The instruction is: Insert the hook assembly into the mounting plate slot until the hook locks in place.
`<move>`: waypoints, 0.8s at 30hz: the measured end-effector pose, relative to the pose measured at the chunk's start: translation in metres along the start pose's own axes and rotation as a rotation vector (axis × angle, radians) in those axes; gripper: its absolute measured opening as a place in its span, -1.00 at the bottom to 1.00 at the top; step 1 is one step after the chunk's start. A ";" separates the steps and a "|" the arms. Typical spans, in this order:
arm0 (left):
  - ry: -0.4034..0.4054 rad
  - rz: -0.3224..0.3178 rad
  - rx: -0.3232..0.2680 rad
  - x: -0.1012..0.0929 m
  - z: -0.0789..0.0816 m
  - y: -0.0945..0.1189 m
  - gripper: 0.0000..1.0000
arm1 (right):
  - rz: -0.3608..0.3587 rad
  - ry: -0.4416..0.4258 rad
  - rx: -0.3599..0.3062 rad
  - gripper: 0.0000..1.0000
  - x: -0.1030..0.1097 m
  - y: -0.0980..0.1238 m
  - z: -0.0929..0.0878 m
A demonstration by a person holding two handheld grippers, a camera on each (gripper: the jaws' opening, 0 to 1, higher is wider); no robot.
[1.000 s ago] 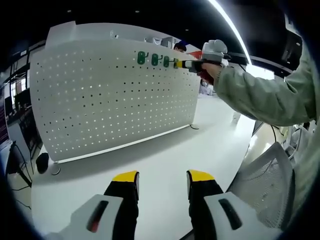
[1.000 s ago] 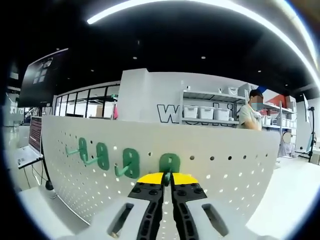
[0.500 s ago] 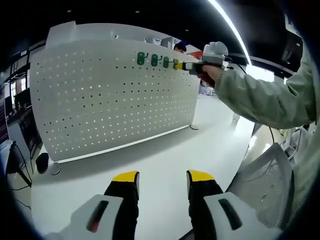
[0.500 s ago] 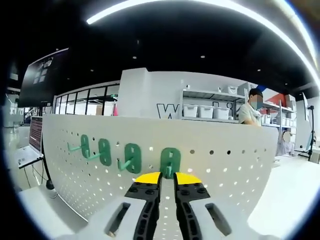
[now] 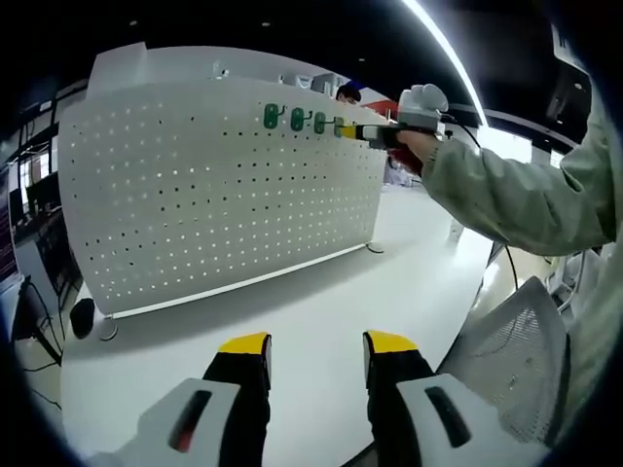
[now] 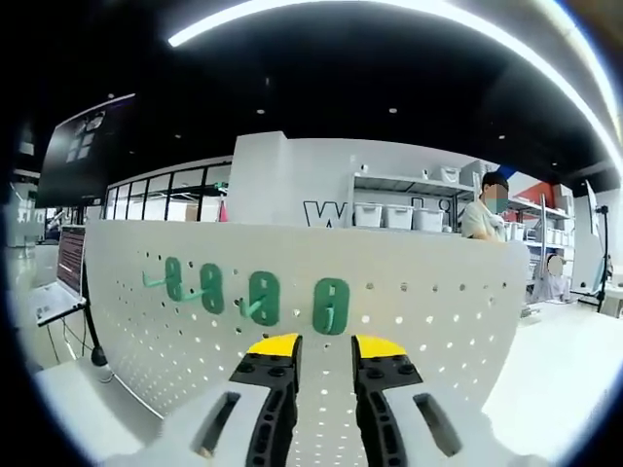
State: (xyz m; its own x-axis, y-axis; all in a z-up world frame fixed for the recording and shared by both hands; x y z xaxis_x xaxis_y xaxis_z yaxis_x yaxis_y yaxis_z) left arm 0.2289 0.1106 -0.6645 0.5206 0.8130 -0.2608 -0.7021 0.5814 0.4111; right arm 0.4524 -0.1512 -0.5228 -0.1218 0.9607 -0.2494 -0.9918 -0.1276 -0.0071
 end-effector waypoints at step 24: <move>-0.021 0.005 -0.034 -0.011 0.005 0.014 -0.21 | 0.068 -0.020 0.089 -0.33 0.037 0.059 -0.041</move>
State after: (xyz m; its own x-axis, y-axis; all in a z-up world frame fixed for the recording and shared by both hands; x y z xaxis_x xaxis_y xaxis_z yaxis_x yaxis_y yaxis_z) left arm 0.2161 0.1099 -0.6514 0.5269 0.8154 -0.2400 -0.7209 0.5783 0.3820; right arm 0.3913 -0.1334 -0.5721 -0.1888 0.9555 -0.2267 -0.9806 -0.1712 0.0955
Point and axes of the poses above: the point that each gripper's makers call its tool centre point, and the gripper's own axes: y roughly backward along the fingers, x roughly to its left, z roughly out of its top, the point moved 2 cm from there along y, roughly backward along the fingers, and after that the axes turned 10 degrees about y, right-handed, at the moved point
